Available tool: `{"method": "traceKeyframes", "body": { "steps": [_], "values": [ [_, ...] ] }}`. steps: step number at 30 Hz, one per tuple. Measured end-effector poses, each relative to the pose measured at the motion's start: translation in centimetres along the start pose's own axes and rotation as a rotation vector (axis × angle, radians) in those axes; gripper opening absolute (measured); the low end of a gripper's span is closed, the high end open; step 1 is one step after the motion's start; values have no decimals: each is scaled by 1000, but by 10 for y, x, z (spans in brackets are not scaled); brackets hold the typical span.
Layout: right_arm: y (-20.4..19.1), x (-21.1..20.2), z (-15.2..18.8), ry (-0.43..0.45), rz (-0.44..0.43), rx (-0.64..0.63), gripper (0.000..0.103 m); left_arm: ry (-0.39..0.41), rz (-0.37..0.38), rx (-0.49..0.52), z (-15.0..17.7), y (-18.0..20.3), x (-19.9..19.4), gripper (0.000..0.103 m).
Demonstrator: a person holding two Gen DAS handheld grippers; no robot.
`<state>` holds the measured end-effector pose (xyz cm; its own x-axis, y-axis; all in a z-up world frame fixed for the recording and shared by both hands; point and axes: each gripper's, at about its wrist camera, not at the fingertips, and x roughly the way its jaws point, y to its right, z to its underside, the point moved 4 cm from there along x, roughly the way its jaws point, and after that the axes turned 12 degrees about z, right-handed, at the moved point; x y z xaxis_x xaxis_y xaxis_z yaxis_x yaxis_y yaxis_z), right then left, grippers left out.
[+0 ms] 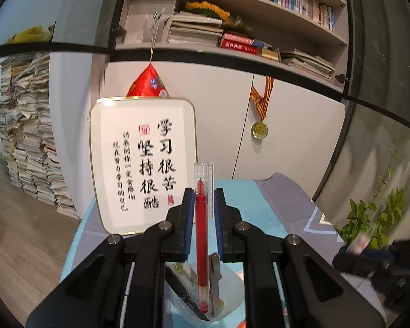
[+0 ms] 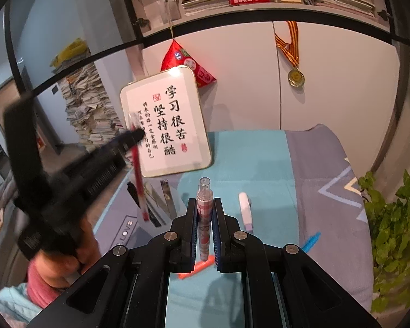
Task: Organize stationery
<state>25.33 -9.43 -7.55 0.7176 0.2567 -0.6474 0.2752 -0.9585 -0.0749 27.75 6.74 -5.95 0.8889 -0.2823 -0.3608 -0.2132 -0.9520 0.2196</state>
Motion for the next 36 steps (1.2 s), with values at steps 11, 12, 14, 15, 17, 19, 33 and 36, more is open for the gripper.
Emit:
{"method": "traceKeyframes", "body": {
  "steps": [11,12,14,15,17,19,33,36],
  "values": [
    [-30,7,-28,49,-58,-28,11,-49,19,-59,26,-16,-4,13],
    [-32,8,-30,51,-61,-29,11,-53,22,-66,28,-18,-5,13],
    [-36,12,-34,56,-59,-29,11,-62,27,-77,31,-22,-8,13],
    [-38,13,-36,56,-62,-29,11,-64,28,-79,32,-23,-9,13],
    [-42,16,-37,56,-73,-33,11,-74,31,-76,35,-24,-11,13],
    [-48,19,-39,62,-72,-38,11,-81,39,-75,37,-25,-13,13],
    [-54,33,-35,47,-35,-61,11,-132,43,-72,57,-24,-14,13],
    [-54,43,-29,13,-37,-64,11,-139,43,-70,59,-24,-15,13]
  ]
}}
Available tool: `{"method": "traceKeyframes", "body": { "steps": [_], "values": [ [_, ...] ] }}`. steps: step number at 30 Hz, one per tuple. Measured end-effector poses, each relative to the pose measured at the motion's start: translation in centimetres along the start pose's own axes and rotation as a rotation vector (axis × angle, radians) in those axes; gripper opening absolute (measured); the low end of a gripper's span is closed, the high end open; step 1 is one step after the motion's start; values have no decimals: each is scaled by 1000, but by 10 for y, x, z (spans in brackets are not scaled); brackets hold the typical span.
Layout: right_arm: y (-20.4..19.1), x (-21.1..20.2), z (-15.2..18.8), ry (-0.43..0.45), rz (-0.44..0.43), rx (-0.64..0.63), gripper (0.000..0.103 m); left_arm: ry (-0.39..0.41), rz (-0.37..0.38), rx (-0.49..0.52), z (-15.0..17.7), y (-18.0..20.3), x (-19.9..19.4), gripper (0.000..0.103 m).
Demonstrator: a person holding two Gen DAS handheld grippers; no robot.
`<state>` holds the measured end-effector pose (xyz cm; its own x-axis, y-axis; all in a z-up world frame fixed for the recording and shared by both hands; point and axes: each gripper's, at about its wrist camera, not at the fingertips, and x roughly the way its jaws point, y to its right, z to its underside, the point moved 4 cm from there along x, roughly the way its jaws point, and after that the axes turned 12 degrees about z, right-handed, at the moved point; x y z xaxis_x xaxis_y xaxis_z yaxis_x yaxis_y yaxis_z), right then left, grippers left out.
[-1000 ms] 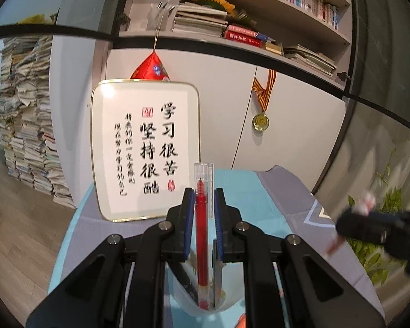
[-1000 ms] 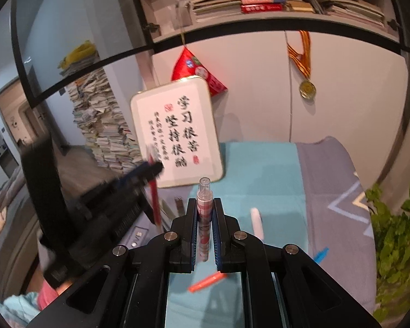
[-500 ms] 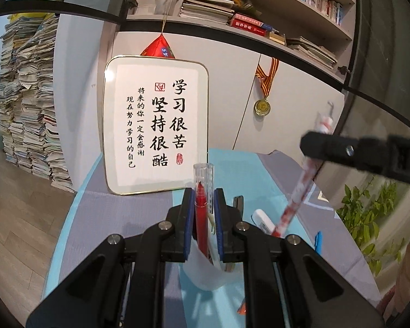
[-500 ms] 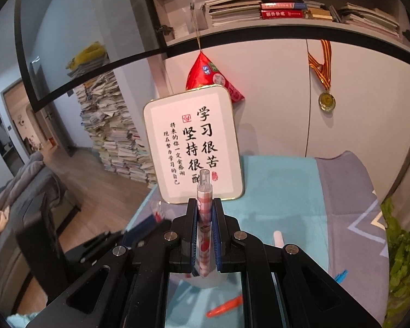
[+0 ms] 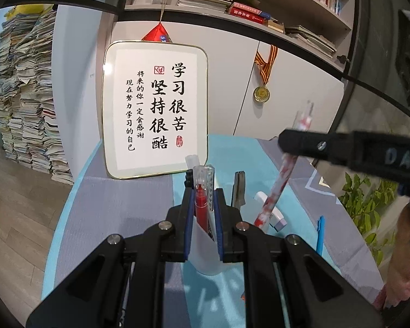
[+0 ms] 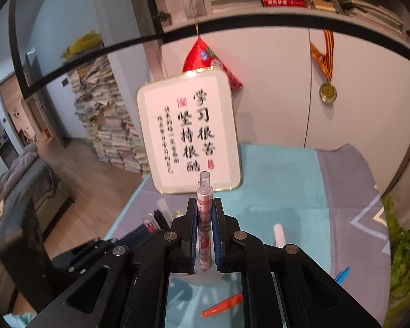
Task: Organize stationery
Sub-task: 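Open the left gripper to drop the red pen while the right drops the pink pen into the cup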
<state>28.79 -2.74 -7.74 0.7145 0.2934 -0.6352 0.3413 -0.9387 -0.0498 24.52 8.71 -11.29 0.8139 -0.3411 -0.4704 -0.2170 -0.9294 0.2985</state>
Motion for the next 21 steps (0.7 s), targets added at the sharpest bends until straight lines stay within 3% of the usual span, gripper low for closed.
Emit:
{"method": "traceKeyframes", "body": {
  "steps": [10,12,14,17,21],
  "values": [
    [-5,18,17,-73,-6,-23,11,-1,-7,26,3,5,-7,14],
    [-6,22,21,-87,-11,-20,11,4,-13,29,3,5,-9,23],
    [-7,25,24,-102,-23,-21,11,17,-22,31,2,5,-13,38],
    [-8,27,28,-118,-26,-16,11,35,-33,38,2,6,-19,45],
    [-10,25,31,-126,-26,-23,11,38,-41,44,2,8,-24,47]
  ]
}}
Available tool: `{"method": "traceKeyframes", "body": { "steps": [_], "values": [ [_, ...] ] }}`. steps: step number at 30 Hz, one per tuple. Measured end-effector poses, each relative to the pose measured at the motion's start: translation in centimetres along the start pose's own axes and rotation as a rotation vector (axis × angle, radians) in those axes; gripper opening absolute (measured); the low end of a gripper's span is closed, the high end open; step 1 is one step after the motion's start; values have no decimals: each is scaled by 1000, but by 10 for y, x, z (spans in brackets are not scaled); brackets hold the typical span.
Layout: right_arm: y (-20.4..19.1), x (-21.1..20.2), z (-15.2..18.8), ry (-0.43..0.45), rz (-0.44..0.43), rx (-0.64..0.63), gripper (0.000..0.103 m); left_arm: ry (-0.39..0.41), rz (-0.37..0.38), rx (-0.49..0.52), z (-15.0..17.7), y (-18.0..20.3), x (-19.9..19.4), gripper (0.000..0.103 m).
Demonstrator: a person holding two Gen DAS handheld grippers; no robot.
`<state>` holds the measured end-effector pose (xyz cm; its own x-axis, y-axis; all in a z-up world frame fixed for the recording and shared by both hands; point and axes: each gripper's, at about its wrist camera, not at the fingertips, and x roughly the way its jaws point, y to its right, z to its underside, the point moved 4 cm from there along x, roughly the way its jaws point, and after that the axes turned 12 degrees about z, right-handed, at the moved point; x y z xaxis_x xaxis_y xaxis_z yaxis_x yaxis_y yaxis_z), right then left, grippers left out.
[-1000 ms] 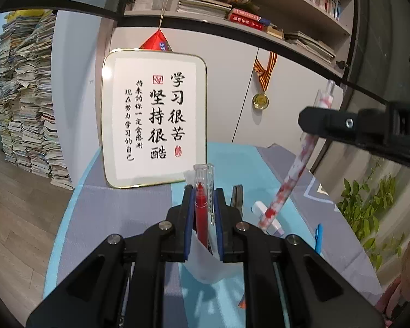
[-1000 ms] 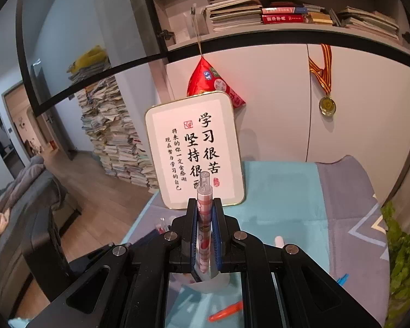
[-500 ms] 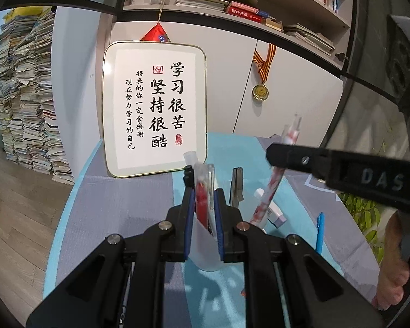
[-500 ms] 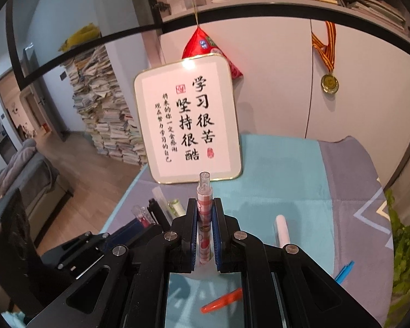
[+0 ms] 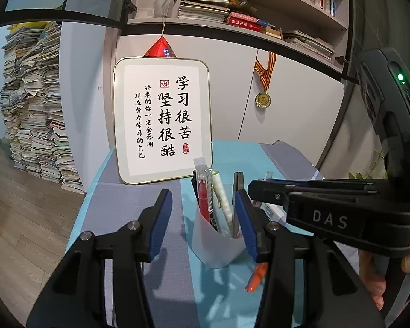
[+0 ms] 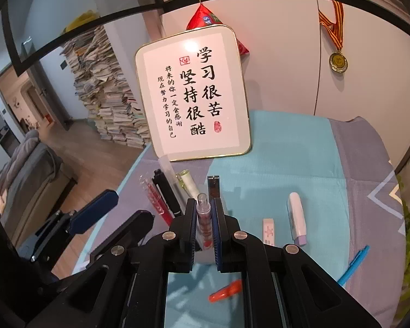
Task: Organize stationery
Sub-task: 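Open the left gripper to drop the red pen while the right drops the pink pen into the cup, then move the left gripper to the orange highlighter while the right moves to the blue pen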
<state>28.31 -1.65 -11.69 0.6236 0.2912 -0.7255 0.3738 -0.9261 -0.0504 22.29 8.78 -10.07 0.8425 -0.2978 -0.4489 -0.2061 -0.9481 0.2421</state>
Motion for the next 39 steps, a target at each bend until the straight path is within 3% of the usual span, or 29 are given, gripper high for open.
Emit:
{"method": "traceKeyframes", "body": {
  "steps": [11,19,21,23,25,28,33,39],
  "values": [
    [13,-36,5,56,-6,49,11,33,-10,35,-2,15,-21,55],
    [55,-64,17,84,39,155,12,66,13,75,-4,33,-41,61],
    [67,-66,22,72,67,179,17,57,48,102,-1,43,-44,63],
    [85,-64,31,52,114,219,41,24,94,137,6,55,-42,69],
    [102,-62,40,42,164,258,52,-36,153,184,17,69,-34,69],
    [130,-53,57,5,227,317,52,-146,205,267,43,89,-13,69],
    [168,-33,86,-80,202,436,52,-304,174,375,82,104,32,69],
    [198,-12,99,-134,190,538,52,-360,130,416,93,98,62,69]
  ]
}}
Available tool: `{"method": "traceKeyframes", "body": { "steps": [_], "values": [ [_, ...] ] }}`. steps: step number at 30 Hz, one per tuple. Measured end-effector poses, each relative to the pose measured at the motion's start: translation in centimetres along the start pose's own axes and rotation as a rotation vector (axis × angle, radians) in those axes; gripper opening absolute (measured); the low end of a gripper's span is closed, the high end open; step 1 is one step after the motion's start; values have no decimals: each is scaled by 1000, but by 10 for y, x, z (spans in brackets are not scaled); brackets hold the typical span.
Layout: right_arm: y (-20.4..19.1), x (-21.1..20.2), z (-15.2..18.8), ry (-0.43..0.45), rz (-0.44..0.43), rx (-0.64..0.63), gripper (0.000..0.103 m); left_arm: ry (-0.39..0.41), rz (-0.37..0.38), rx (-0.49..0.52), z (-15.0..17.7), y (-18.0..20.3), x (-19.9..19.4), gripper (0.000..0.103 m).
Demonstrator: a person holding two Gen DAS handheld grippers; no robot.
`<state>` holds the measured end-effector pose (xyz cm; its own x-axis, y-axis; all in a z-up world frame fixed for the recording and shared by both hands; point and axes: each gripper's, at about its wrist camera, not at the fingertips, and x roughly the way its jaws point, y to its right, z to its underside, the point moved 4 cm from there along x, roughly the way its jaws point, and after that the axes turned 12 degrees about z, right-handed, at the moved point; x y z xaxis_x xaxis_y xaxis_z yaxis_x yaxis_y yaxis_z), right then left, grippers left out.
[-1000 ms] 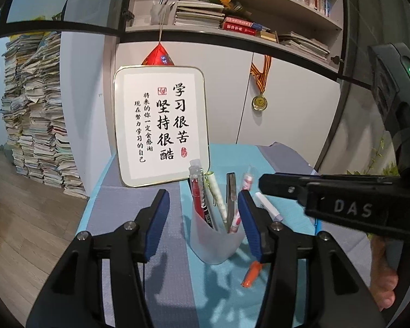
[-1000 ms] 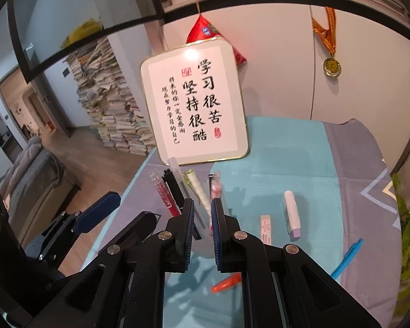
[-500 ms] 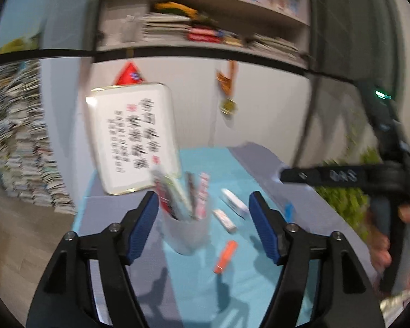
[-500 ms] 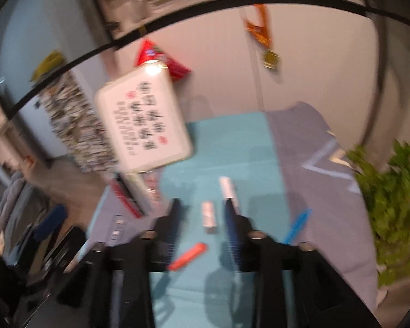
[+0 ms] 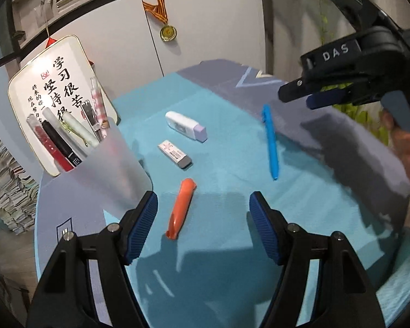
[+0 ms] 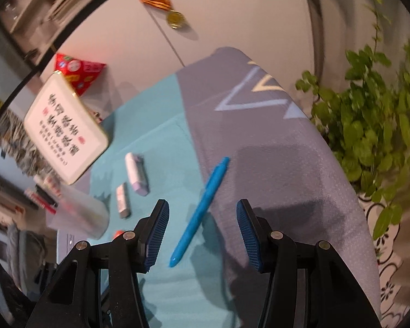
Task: Organize stationery
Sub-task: 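Move the left gripper to the orange highlighter while the right moves to the blue pen, then close the left gripper on the orange highlighter while the right closes on the blue pen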
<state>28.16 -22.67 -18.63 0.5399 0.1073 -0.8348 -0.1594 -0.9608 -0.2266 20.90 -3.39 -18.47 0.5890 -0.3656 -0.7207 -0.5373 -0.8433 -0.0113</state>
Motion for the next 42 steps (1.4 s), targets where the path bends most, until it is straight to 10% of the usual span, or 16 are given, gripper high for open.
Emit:
{"method": "traceKeyframes", "body": {
  "steps": [24,26,29,42],
  "values": [
    [-32,67,-24,-95,174,-111,43,-95,61,-78,-2,-28,44,46],
    [-34,66,-23,-87,190,-132,31,-99,100,-103,-3,-29,44,29],
    [-45,68,-19,-102,103,-177,11,-108,146,-147,-3,-30,42,12],
    [-65,-1,0,20,-119,-264,11,-12,181,-204,-5,-12,-11,11]
  ]
}}
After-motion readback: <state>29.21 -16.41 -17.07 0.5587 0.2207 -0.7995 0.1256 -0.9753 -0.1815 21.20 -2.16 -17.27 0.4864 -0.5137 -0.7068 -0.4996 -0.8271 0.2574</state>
